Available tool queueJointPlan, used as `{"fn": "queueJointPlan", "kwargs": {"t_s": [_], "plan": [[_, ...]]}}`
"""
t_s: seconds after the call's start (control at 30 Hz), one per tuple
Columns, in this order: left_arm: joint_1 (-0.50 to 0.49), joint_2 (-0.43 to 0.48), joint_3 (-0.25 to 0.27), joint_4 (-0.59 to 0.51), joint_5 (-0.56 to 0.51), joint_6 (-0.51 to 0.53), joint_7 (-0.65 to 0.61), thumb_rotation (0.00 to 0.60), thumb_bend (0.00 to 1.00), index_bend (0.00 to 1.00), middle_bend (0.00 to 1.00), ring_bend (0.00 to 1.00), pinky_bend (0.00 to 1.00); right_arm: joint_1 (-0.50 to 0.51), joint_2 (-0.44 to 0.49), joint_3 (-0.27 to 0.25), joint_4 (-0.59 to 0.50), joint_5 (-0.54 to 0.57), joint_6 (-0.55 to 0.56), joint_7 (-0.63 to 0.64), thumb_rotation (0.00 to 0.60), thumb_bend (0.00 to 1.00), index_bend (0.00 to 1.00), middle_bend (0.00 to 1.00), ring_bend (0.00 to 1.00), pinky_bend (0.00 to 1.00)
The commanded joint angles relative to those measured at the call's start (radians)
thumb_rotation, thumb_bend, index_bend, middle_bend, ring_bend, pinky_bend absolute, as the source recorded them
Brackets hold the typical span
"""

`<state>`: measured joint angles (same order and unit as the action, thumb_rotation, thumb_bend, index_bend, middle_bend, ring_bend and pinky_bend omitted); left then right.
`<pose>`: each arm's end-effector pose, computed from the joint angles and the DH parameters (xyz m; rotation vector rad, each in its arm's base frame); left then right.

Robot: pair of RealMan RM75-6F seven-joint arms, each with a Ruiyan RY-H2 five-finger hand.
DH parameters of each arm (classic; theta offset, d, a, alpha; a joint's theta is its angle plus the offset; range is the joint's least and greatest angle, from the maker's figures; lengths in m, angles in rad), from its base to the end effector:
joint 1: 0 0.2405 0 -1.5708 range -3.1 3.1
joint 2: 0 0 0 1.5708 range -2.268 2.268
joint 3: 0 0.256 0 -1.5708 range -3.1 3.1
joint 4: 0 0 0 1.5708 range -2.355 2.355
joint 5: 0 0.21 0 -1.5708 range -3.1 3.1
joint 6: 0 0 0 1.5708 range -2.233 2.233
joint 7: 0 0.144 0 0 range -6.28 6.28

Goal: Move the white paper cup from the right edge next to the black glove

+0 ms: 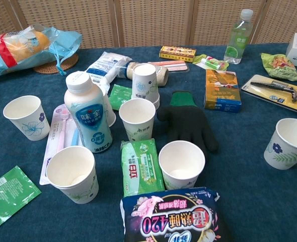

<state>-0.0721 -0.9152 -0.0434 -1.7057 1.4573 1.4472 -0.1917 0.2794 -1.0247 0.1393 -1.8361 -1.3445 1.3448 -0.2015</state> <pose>-0.3146 0.1749 0.2121 -1.3211 -1.0155 -0.9174 -0.2466 -0.2466 0.1676 1.4648 -0.8441 0.9150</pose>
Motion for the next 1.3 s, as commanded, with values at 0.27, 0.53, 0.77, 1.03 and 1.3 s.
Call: {"fn": "queueJointPlan", "kwargs": {"t_s": [0.27,0.53,0.77,1.03,1.3], "plan": [[-0.003,0.013,-0.004,0.000,0.009,0.005,-0.014,0.600,0.42,0.00,0.06,0.06,0.01,0.002,0.012,-0.017,-0.009,-0.003,-0.051,0.058,0.596,0.40,0.00,0.00,0.00,0.00],[-0.022,0.037,-0.015,-0.004,0.007,-0.017,-0.035,0.600,0.42,0.00,0.06,0.06,0.01,0.030,0.075,-0.066,-0.074,-0.062,-0.159,0.083,0.597,0.40,0.00,0.00,0.00,0.00],[-0.037,0.043,-0.021,-0.002,0.001,-0.036,-0.045,0.600,0.42,0.00,0.06,0.06,0.02,0.077,0.104,-0.111,-0.149,-0.090,-0.278,0.008,0.591,0.40,0.00,0.00,0.00,0.01],[-0.042,0.039,-0.020,0.013,-0.001,-0.044,-0.059,0.600,0.42,0.00,0.06,0.06,0.02,0.129,0.062,-0.118,-0.187,-0.041,-0.356,-0.126,0.593,0.40,0.00,0.00,0.00,0.03],[-0.040,0.032,-0.015,0.032,0.000,-0.046,-0.074,0.600,0.42,0.00,0.06,0.06,0.02,0.178,0.020,-0.134,-0.210,0.054,-0.413,-0.284,0.592,0.40,0.00,0.00,0.00,0.03]]}}
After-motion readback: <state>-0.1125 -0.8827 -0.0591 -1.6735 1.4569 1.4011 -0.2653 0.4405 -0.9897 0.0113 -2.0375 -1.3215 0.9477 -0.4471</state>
